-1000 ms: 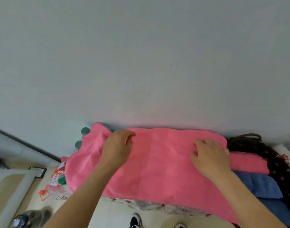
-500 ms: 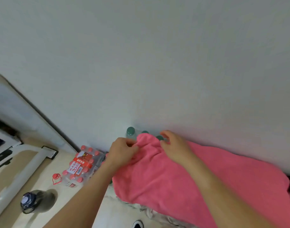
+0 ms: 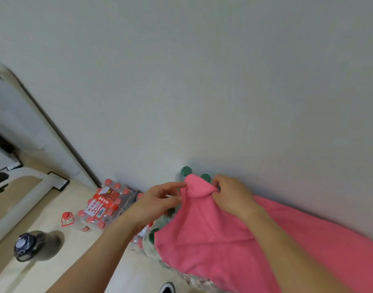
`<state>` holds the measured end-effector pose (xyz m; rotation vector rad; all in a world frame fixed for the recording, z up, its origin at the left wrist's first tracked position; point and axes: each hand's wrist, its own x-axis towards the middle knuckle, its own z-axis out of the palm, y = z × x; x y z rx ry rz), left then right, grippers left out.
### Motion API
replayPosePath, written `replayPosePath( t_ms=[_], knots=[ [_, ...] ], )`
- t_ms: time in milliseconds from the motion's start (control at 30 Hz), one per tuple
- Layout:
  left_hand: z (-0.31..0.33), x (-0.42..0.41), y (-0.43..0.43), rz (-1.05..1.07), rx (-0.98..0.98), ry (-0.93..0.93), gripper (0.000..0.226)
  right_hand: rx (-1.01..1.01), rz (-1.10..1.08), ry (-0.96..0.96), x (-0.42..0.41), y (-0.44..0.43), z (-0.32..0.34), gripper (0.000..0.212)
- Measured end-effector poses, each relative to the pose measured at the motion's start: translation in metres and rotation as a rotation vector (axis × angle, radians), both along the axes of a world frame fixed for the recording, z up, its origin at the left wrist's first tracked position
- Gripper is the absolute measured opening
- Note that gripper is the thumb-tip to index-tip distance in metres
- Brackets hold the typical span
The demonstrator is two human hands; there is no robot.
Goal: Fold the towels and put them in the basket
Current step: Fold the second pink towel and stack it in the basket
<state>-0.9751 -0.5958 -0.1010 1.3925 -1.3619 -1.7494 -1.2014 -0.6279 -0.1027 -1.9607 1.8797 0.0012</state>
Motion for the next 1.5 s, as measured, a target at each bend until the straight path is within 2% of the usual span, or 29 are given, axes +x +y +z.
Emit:
replayPosePath(
  t_ms=[67, 167, 267, 333, 433, 600, 733, 833, 900, 1000, 1067, 1133, 1200, 1267, 1333, 1400, 1500],
  knots=[
    [-0.004, -0.012, -0.003, 0.091, -0.063, -0.078, 0.027, -0.022, -0.033, -0.015, 0.000, -0.002, -0.003, 0.013],
    [-0.015, -0.031, -0.024, 0.272, -0.199, -0.314, 0.023, -0.028, -0.033, -0.013, 0.000, -0.002, -0.008, 0.017],
    [-0.022, -0.047, -0.043, 0.205, -0.266, -0.476, 0.024, -0.145, -0.052, -0.001, -0.003, 0.002, -0.014, 0.027],
    [-0.024, -0.052, -0.043, 0.248, -0.269, -0.401, 0.033, -0.222, -0.072, -0.070, -0.004, 0.009, -0.018, 0.042],
    [-0.021, -0.047, -0.035, 0.448, -0.195, -0.222, 0.045, -0.256, -0.039, -0.146, 0.000, 0.022, -0.024, 0.063],
    [-0.029, -0.043, -0.045, 0.300, -0.227, -0.340, 0.054, -0.171, 0.058, -0.055, 0.009, 0.033, -0.035, 0.068],
    [-0.031, -0.041, -0.052, 0.216, -0.258, -0.376, 0.064, -0.100, 0.037, 0.114, 0.019, 0.032, -0.036, 0.060],
    [-0.032, -0.038, -0.054, 0.215, -0.237, -0.308, 0.072, -0.170, 0.006, 0.158, 0.032, 0.033, -0.034, 0.061],
    [-0.030, -0.038, -0.052, 0.231, -0.263, -0.205, 0.075, -0.268, -0.001, 0.120, 0.042, 0.035, -0.033, 0.060],
    [-0.024, -0.044, -0.049, 0.242, -0.405, -0.093, 0.073, -0.368, -0.018, 0.024, 0.053, 0.047, -0.032, 0.059],
    [-0.026, -0.043, -0.049, 0.287, -0.431, -0.121, 0.075, -0.366, -0.023, -0.003, 0.055, 0.055, -0.037, 0.059],
    [-0.035, -0.034, -0.047, 0.421, -0.333, -0.224, 0.067, -0.288, -0.006, 0.020, 0.056, 0.060, -0.043, 0.061],
    [-0.042, -0.020, -0.034, 0.520, -0.170, -0.335, 0.043, -0.239, 0.004, 0.051, 0.055, 0.062, -0.049, 0.061],
    [-0.043, -0.011, -0.010, 0.446, -0.145, -0.362, 0.017, -0.248, 0.000, 0.073, 0.055, 0.062, -0.053, 0.058],
    [-0.038, -0.007, 0.019, 0.298, -0.265, -0.385, 0.007, -0.248, -0.001, 0.105, 0.057, 0.063, -0.057, 0.058],
    [-0.032, -0.003, 0.042, 0.205, -0.367, -0.378, 0.020, -0.230, 0.014, 0.133, 0.058, 0.065, -0.060, 0.060],
    [-0.024, 0.001, 0.060, 0.102, -0.421, -0.389, 0.047, -0.211, 0.009, 0.140, 0.058, 0.065, -0.059, 0.062]
  ],
)
